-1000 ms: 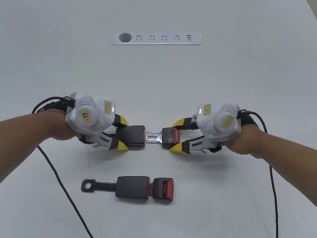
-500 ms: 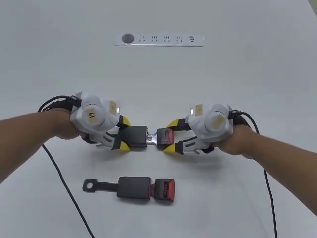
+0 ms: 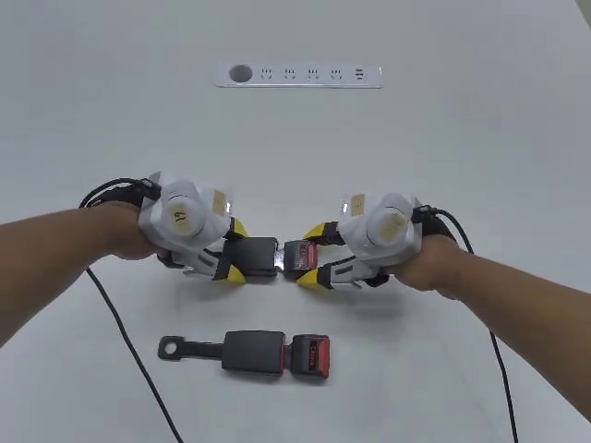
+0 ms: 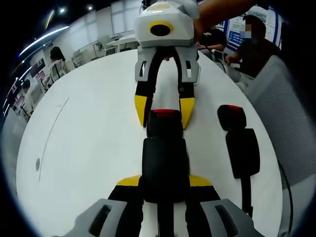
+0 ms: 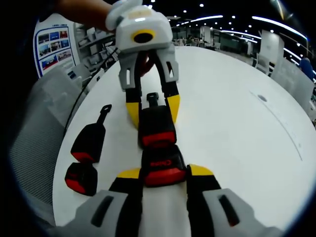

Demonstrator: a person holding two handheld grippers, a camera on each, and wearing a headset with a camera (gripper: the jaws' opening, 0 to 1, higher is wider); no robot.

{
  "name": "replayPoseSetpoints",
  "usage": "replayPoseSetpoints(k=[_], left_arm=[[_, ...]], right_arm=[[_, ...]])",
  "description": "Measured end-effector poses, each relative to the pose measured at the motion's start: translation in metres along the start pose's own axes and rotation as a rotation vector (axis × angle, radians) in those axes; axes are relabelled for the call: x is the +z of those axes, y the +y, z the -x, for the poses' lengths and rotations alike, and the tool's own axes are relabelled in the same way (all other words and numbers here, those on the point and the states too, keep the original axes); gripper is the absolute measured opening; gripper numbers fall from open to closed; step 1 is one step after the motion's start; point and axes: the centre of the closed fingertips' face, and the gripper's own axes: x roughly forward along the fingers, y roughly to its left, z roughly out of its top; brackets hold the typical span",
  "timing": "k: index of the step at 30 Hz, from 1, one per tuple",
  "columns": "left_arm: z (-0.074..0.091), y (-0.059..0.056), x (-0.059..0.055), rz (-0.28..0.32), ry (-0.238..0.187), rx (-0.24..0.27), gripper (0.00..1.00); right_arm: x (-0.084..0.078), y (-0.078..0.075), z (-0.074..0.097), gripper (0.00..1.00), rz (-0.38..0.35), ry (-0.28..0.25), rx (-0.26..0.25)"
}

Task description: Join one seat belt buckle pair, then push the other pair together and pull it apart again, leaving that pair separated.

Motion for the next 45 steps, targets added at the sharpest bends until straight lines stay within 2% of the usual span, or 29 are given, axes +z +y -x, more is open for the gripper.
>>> replayPoseSetpoints(k=[2, 21, 45], left_arm=[[0.0001, 0.0000, 0.0003, 0.000, 0.002, -0.001, 0.33], [-0.0010, 0.0013, -0.0011, -0.002, 0.034, -0.004, 0.33], [-0.0008, -0.0004, -0.0005, 0.008, 0.028, -0.002, 0.34]], right_arm=[[0.0004, -0.0003, -0.0002, 0.34, -0.014, -0.005, -0.003], [0.0014, -0.0017, -0.0024, 0.34, 0.005, 0.072, -0.031], [0.0026, -0.0016, -0.0033, 0.34, 0.005, 0.068, -0.035]])
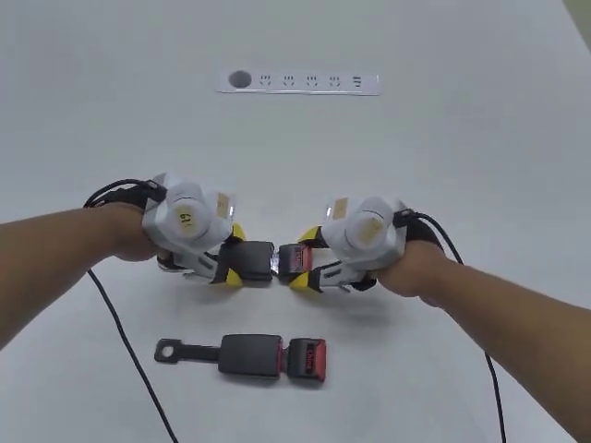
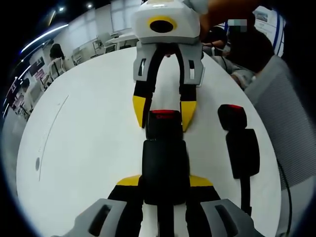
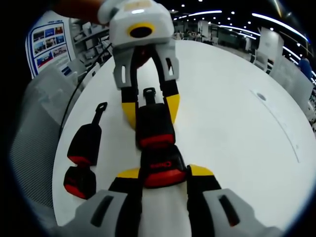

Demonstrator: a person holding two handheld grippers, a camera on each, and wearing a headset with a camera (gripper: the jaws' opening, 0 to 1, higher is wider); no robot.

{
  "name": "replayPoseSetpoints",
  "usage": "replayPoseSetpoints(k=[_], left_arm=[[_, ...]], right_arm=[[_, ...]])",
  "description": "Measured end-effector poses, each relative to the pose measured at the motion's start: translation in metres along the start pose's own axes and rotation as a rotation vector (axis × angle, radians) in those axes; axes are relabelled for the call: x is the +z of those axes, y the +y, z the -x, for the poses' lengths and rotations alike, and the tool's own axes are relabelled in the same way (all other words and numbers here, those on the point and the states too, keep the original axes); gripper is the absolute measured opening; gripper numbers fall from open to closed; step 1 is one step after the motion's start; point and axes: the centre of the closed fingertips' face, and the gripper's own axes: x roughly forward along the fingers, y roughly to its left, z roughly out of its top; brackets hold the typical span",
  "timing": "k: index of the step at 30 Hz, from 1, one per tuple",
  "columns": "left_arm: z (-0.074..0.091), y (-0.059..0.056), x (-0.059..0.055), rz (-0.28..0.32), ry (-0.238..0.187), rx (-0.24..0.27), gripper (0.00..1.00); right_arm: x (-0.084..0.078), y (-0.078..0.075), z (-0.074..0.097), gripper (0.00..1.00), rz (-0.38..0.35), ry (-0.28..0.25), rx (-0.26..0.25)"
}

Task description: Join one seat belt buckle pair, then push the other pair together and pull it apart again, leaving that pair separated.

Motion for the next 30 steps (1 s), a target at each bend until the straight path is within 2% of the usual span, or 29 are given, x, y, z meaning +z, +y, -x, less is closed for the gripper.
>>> replayPoseSetpoints(k=[12, 17, 22, 30], left_arm=[[-0.001, 0.001, 0.000, 0.030, -0.027, 0.008, 0.34], [0.001, 0.003, -0.003, 0.058, -0.063, 0.024, 0.34], [0.000, 0.003, -0.002, 0.071, -0.077, 0.030, 0.34], [0.000, 0.002, -0.003, 0.070, -0.076, 0.027, 0.34]], right_arm=[[-0.002, 0.000, 0.003, 0.35, 0.001, -0.039, -0.002], [-0.012, -0.003, 0.013, 0.35, -0.002, -0.046, -0.001], [-0.013, -0.002, 0.015, 0.35, 0.003, -0.055, 0.005], [-0.029, -0.005, 0.031, 0.35, 0.001, -0.048, 0.003]])
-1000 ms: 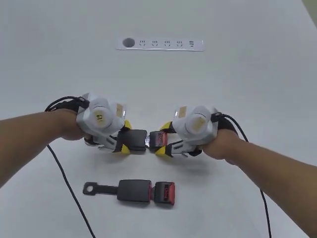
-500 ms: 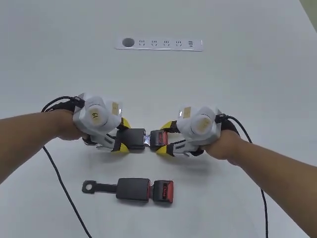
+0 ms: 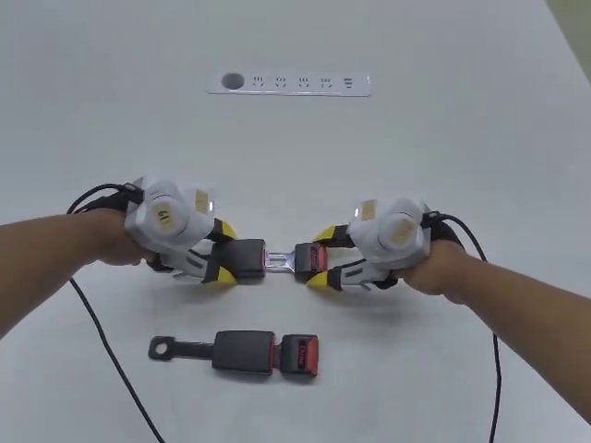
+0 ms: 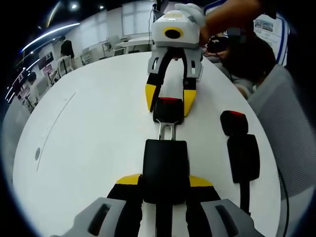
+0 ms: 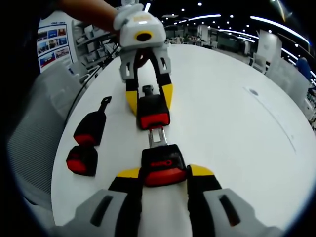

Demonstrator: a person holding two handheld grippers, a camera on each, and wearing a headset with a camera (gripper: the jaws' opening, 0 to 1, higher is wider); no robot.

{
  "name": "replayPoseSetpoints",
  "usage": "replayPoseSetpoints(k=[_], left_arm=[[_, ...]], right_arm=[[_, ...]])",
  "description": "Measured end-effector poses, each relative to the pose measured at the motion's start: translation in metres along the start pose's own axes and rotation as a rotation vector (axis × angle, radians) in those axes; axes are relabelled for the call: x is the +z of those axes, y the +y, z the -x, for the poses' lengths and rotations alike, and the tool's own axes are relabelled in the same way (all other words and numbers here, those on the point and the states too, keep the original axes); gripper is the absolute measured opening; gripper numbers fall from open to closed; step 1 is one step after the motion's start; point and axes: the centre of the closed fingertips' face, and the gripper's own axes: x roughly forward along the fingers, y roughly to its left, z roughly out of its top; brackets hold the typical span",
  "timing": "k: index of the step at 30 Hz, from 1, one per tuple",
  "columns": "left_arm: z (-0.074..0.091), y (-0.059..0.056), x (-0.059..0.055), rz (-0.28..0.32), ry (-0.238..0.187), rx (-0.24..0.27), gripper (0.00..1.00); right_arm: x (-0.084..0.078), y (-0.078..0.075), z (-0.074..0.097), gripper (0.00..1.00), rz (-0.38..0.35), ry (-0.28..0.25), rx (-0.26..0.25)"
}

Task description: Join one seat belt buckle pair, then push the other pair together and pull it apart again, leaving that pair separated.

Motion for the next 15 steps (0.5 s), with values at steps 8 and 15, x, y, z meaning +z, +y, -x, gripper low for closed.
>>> replayPoseSetpoints(k=[8, 15], left_arm=[[0.000, 0.000, -0.001, 0.006, 0.008, -0.006, 0.34], [0.000, -0.001, -0.002, 0.001, 0.017, -0.011, 0.35]], right_arm=[[-0.013, 0.000, 0.011, 0.35, -0.009, -0.005, -0.012], [-0.028, 0.000, 0.022, 0.36, -0.012, -0.001, -0.013]])
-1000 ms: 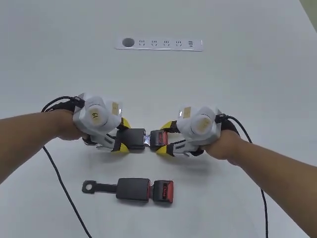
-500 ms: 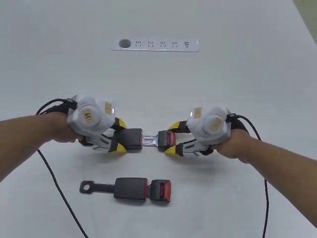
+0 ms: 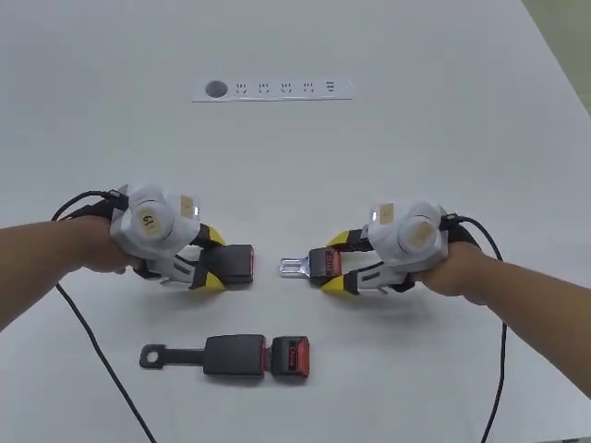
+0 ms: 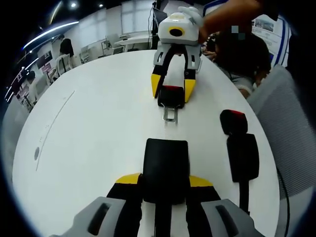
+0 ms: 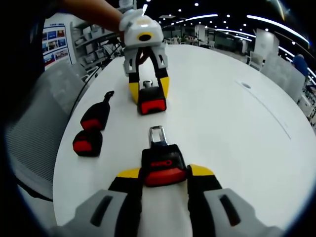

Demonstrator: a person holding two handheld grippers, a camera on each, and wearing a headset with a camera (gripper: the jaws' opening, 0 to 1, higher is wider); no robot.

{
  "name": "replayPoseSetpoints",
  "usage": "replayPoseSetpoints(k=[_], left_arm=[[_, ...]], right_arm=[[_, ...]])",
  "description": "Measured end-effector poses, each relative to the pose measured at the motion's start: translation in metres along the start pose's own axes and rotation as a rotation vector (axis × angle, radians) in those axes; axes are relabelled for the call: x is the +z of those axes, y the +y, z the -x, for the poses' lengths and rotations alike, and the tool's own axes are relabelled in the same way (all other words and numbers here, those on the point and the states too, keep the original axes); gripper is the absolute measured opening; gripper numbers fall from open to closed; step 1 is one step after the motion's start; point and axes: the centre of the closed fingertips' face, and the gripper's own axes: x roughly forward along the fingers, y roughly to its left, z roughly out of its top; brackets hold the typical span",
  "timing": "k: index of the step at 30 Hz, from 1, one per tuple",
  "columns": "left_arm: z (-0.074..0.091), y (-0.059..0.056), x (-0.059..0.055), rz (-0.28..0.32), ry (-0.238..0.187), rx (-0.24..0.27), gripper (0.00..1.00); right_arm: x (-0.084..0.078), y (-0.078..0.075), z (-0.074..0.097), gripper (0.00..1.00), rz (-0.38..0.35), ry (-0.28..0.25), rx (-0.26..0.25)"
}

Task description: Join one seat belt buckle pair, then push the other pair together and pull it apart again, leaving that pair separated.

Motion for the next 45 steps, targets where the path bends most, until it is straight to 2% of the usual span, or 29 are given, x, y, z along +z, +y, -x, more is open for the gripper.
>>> replayPoseSetpoints(k=[18, 27, 33, 35, 36, 37, 40, 42, 43, 45], left_arm=[[0.000, -0.001, 0.000, -0.002, 0.004, -0.007, 0.35], [0.002, -0.004, 0.005, -0.004, 0.013, -0.012, 0.35], [0.003, -0.006, 0.006, -0.009, 0.016, -0.012, 0.35], [0.003, -0.006, 0.007, 0.008, 0.016, -0.017, 0.35], [0.003, -0.006, 0.008, 0.027, 0.011, -0.019, 0.35], [0.003, -0.006, 0.008, 0.043, 0.007, -0.019, 0.36], [0.003, -0.008, 0.008, 0.021, 0.014, -0.016, 0.36], [0.006, -0.009, 0.008, 0.020, 0.027, -0.017, 0.39], [0.007, -0.008, 0.008, 0.041, 0.032, -0.002, 0.42], [0.010, -0.004, 0.015, 0.081, -0.012, 0.037, 0.53]], right_arm=[[-0.034, -0.003, 0.029, 0.36, -0.031, 0.006, -0.043], [-0.041, 0.000, 0.042, 0.36, -0.031, 0.007, -0.050], [-0.041, 0.001, 0.042, 0.36, -0.038, 0.009, -0.057], [-0.040, 0.001, 0.042, 0.37, -0.009, 0.013, -0.057], [-0.041, 0.001, 0.042, 0.37, -0.020, 0.014, -0.060], [-0.042, 0.001, 0.043, 0.37, -0.024, 0.010, -0.066], [-0.043, -0.001, 0.045, 0.40, -0.049, 0.001, -0.094], [-0.038, -0.003, 0.048, 0.47, -0.079, -0.044, -0.131], [-0.037, -0.003, 0.050, 0.50, -0.106, -0.061, -0.144], [-0.031, -0.011, 0.055, 0.60, -0.161, -0.106, -0.196]])
